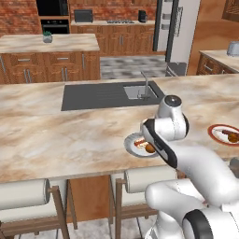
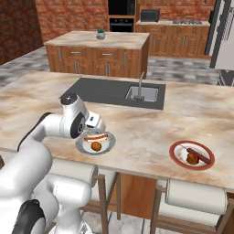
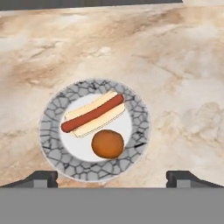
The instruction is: Pick up the peach and tangerine from the fridge and place one fruit on each plate on the dining counter.
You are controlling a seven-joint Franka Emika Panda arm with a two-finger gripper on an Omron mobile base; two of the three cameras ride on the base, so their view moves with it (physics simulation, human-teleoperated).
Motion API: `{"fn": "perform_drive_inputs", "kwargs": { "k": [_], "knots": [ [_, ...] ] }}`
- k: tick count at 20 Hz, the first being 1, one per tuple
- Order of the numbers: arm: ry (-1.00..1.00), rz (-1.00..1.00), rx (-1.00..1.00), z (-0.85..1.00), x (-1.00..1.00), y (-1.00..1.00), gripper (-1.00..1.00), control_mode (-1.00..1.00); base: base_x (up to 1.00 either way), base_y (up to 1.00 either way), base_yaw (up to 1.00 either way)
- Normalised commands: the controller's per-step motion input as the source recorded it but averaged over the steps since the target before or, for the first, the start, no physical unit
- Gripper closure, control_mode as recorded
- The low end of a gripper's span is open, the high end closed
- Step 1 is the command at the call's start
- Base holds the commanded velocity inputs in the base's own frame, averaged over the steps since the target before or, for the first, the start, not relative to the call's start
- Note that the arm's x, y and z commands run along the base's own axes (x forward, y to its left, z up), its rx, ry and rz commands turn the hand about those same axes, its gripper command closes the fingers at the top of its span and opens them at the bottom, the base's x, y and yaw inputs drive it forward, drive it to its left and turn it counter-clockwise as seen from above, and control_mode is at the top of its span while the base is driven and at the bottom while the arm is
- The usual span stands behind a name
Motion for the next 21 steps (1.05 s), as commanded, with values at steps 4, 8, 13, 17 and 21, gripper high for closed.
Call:
{"fn": "perform_drive_inputs", "kwargs": {
  "k": [4, 8, 13, 17, 21],
  "knots": [
    [-0.10, 0.00, -0.02, 0.83, -0.33, 0.00, -1.00, -1.00, 0.00, 0.00, 0.00],
    [-0.10, 0.00, 0.00, 0.80, -0.52, 0.00, -1.00, -1.00, 0.00, 0.00, 0.00],
    [-0.11, 0.00, 0.00, 0.67, -0.78, 0.00, -1.00, -1.00, 0.00, 0.00, 0.00],
    [-0.14, 0.00, 0.00, 0.52, -1.00, 0.00, -1.00, -1.00, 0.00, 0.00, 0.00],
    [-0.20, 0.00, 0.00, 0.40, -1.00, 0.00, -1.00, -1.00, 0.00, 0.00, 0.00]
  ]
}}
